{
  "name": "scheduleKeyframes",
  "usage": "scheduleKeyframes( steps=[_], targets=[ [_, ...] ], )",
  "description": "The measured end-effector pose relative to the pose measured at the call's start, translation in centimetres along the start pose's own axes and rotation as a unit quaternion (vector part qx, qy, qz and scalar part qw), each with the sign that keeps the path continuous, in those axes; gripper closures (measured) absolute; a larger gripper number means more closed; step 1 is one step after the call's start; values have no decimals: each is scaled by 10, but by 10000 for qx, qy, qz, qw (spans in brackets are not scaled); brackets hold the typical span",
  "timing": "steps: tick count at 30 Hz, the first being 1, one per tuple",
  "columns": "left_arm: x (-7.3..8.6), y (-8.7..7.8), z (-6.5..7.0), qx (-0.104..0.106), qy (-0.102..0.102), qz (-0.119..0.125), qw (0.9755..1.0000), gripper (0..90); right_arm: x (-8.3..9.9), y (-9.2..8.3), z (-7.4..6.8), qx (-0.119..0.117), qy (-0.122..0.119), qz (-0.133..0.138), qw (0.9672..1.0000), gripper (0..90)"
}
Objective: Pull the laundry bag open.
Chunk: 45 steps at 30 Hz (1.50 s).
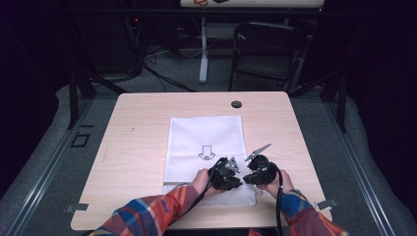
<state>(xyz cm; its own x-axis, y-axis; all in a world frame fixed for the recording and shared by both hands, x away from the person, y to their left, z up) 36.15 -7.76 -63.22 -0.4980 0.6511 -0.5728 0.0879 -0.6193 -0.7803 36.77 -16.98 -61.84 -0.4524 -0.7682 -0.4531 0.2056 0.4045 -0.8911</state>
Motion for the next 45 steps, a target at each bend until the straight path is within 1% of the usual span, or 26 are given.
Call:
scheduleKeyframes(
  steps=[1,3,4,5,6,7,9,12,14,15,17,18,21,22,24,25,26,27,30,31,37,38,40,41,42,45],
  targets=[
    [0,0,0,-4,-5,21,10000,815,1,3,-1,25,40,-49,10000,900],
    [0,-1,0,-42,10,21,10000,816,3,6,-2,-42,37,-89,9999,900],
    [1,-1,1,-52,27,11,10000,816,3,7,-1,-39,91,-42,9999,900],
    [0,0,1,-7,29,65,10000,816,2,7,-2,-115,145,23,9998,900],
    [0,-1,1,-40,61,63,10000,817,4,6,0,-100,72,-55,9999,900],
    [0,-2,1,-91,87,34,9999,817,4,7,-1,-87,101,-8,9999,900],
    [0,-2,2,-57,131,59,9999,818,4,6,-1,-87,54,-50,9999,900],
    [1,-4,1,-99,152,21,9998,818,3,7,-3,-58,26,-55,10000,900],
    [2,-4,0,-91,145,41,9998,819,2,8,-3,-24,92,-3,10000,900],
    [2,-5,0,-64,131,46,9999,819,2,7,-3,-66,41,-45,10000,900],
    [2,-5,-1,-34,137,57,9999,819,2,9,-4,-17,132,23,9999,900],
    [3,-8,-2,-95,161,26,9998,819,2,9,-3,-8,145,20,9999,900],
    [6,-10,-4,-76,125,20,9999,819,4,7,-2,-72,35,-110,9999,900],
    [6,-10,-3,-8,127,48,9999,818,4,6,-1,-106,-19,-153,9998,900],
    [7,-12,-4,-47,119,12,9999,818,3,7,-2,-80,82,-73,9999,900],
    [7,-12,-4,-32,107,15,9999,818,5,6,-1,-115,-43,-210,9997,900],
    [7,-12,-4,35,85,59,9999,818,4,6,-1,-110,-57,-198,9997,900],
    [7,-12,-4,36,86,64,9999,818,3,8,-2,-79,66,-63,9999,900],
    [8,-13,-5,9,87,35,10000,818,3,8,-2,-85,76,-72,9999,900],
    [9,-14,-6,-6,70,-8,10000,818,3,7,-2,-79,55,-77,9999,900],
    [10,-15,-7,22,31,40,10000,817,2,8,-3,-65,38,-60,10000,900],
    [11,-15,-8,14,28,2,10000,817,3,7,-2,-54,-25,-148,9999,900],
    [11,-14,-7,77,-9,38,10000,816,3,7,-2,-67,-78,-184,9998,900],
    [11,-13,-7,78,-12,45,10000,816,3,7,-2,-63,-81,-194,9998,900],
    [11,-14,-8,0,11,13,10000,816,3,7,-2,-55,-81,-200,9998,900],
    [11,-13,-8,36,-47,55,10000,816,2,7,-3,5,-115,-177,9998,900]
  ],
)
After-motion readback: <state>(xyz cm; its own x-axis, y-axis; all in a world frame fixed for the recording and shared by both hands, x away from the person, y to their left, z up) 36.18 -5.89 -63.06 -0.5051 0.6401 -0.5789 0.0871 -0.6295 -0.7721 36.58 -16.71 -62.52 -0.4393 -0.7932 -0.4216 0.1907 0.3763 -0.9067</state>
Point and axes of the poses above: each handheld gripper's, and its own axes: y roughly forward along the jaws, x roughly out of its underside, z roughly to its right, the point moved 8 cm from there along y, roughly forward along the jaws, and after that the axes turned 15 degrees about -y, right-handed, at the moved point
